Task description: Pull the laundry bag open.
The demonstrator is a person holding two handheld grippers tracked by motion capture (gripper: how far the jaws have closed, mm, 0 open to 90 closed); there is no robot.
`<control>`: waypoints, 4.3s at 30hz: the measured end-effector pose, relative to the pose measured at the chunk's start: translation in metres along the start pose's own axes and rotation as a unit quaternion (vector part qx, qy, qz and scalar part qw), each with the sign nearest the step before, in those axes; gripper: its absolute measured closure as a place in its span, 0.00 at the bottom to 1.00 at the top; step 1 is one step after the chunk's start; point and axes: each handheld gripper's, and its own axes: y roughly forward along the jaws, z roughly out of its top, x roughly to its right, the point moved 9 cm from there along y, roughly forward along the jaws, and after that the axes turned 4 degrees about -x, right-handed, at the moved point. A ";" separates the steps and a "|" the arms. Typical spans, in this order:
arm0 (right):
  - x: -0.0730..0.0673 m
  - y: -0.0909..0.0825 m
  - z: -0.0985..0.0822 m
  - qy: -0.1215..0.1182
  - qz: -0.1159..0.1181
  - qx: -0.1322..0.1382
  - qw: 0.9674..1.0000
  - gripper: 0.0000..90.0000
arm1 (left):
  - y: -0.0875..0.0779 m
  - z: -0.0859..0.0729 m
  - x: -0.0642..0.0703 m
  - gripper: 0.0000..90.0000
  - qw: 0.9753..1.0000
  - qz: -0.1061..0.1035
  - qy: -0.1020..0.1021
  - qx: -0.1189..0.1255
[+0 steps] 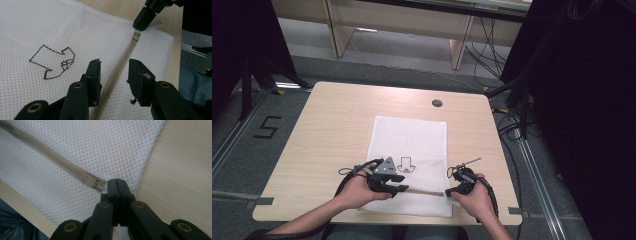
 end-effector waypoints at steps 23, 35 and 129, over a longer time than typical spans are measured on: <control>-0.008 0.006 0.003 -0.033 0.010 -0.003 0.999 1.00 | 0.054 0.019 0.026 0.74 0.998 -0.040 0.035 -0.029; -0.008 0.006 0.003 -0.036 0.011 -0.002 0.999 1.00 | 0.077 0.026 0.033 0.73 0.997 -0.054 0.040 -0.039; -0.010 0.005 0.001 -0.026 0.007 -0.007 1.000 1.00 | 0.092 0.034 0.043 0.92 0.996 -0.050 0.059 -0.047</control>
